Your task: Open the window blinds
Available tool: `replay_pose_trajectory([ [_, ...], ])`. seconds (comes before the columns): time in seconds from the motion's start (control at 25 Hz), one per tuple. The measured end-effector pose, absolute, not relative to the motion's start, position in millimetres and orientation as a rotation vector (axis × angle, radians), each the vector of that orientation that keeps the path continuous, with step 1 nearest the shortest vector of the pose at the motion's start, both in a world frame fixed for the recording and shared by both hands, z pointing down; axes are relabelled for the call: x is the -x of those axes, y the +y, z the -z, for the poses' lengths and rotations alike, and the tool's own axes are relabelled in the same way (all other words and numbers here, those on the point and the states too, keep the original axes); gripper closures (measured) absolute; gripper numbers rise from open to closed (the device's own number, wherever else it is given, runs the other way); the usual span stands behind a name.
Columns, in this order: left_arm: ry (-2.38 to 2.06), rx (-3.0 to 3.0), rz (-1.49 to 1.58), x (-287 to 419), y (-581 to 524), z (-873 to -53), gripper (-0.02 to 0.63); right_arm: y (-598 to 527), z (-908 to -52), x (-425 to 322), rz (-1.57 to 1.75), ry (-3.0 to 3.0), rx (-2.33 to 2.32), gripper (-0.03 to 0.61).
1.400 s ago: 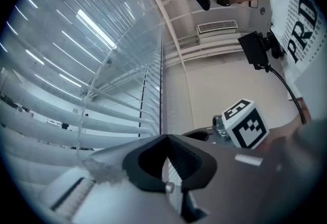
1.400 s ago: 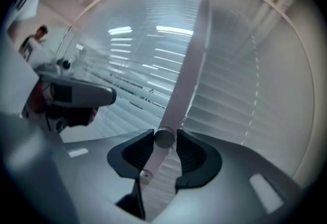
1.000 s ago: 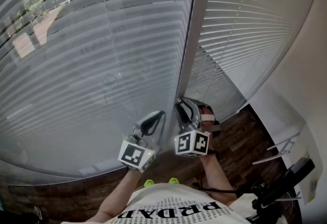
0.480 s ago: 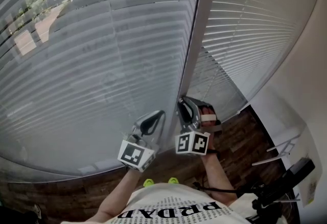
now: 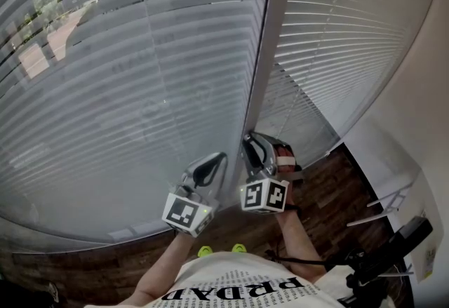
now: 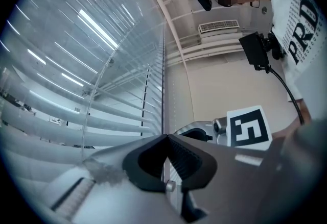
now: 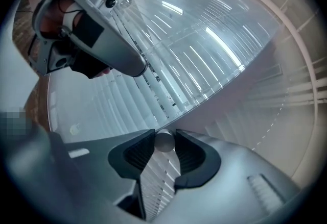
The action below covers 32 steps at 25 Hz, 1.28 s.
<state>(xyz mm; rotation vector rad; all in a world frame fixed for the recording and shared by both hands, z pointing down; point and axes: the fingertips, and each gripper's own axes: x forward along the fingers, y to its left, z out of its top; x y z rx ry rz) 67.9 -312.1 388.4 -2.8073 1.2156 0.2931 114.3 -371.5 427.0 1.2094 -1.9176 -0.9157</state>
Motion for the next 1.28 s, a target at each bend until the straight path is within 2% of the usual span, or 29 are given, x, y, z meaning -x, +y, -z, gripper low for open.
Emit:
replay_pose_trajectory([
  [0.92,1.211,2.806,-0.295,-67.3,-312.6,-387.7,0.623,-374.7,-422.6,-117.5,0.684,-2.120,-1.333,0.456],
  [1.28,1.207,2.810,-0.289,-66.5,-311.9,-389.2,0.623,-376.2,-420.8,-120.9,0.439,-2.318,-1.416,0.456],
])
